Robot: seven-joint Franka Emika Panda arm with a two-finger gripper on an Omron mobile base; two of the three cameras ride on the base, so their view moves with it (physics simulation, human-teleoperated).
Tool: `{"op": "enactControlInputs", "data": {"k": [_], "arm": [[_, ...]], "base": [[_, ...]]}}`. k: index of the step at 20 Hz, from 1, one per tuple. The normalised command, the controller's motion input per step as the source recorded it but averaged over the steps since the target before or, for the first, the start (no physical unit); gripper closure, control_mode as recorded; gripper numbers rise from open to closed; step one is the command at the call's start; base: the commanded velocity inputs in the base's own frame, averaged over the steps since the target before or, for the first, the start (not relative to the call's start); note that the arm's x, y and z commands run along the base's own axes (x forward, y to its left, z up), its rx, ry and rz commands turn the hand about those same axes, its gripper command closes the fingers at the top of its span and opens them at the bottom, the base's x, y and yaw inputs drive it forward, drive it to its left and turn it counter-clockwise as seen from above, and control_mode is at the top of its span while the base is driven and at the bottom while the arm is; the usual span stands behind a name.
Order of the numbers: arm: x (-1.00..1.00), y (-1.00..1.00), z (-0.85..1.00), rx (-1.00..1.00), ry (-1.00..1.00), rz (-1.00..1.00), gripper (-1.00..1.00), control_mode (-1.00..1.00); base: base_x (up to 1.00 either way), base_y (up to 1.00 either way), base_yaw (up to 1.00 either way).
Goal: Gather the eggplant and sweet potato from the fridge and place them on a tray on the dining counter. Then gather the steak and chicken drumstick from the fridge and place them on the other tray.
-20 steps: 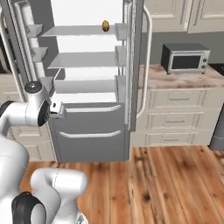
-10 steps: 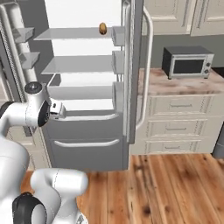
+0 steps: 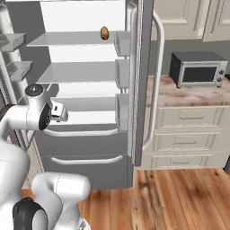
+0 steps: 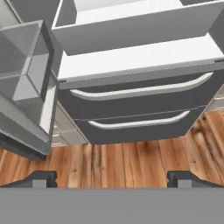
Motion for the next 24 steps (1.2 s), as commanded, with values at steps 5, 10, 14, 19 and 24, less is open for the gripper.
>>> {"op": "enactControlInputs", "data": {"k": [5, 10, 14, 19, 24], "arm": [[0.00, 0.00, 0.00, 0.00, 0.00, 0.00, -1.00, 1.00], [0.00, 0.00, 0.00, 0.00, 0.00, 0.00, -1.00, 1.00], [0.00, 0.00, 0.00, 0.00, 0.00, 0.00, -1.00, 1.00], [0.00, 0.00, 0.00, 0.00, 0.00, 0.00, -1.00, 1.00], [0.00, 0.00, 0.00, 0.00, 0.00, 0.00, -1.00, 1.00]], "base": [[0.61, -0.08, 0.00], [0.44, -0.16, 0.00], [0.48, -0.22, 0.00], [0.46, -0.20, 0.00], [0.36, -0.06, 0.00]]}}
